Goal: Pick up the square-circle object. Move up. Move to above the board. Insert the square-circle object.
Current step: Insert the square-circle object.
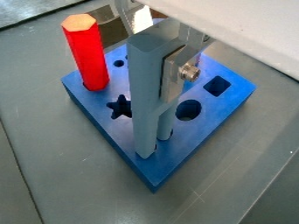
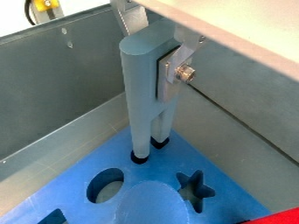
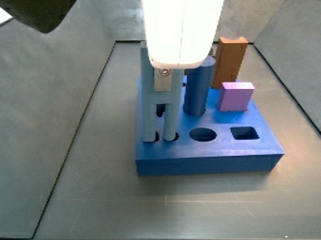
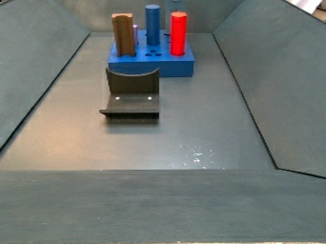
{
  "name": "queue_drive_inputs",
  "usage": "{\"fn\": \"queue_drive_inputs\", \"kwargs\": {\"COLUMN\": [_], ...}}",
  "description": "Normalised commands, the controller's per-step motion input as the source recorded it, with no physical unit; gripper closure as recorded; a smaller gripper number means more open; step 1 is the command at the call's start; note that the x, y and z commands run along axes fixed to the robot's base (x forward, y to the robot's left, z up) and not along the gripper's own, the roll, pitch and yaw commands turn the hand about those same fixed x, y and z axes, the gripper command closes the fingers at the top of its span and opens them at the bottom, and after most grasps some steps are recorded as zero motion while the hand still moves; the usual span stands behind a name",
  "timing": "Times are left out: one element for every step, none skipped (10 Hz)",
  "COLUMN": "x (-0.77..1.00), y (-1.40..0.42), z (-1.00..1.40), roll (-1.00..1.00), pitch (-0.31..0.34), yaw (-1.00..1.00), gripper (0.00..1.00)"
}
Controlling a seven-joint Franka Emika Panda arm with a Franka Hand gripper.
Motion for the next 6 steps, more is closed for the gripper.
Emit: {"fn": "queue_drive_inputs", "kwargs": {"x": [-0.17,0.0,0.08,0.14,0.09,0.0], "y": [-0.02,0.0,0.0,0.0,0.0,0.0], "z": [-0.08,-0.14,-0.16,-0.2,-0.23,-0.2], "roll": [0.07,0.11,0.14,0.16,0.19,0.14], "pitch": [-0.123,-0.186,-0.226,-0.22,-0.229,-0.156], "yaw": [0.0,-0.17,-0.29,-0.37,-0.37,-0.2], "gripper": [1.0,1.0,1.0,1.0,1.0,1.0]}}
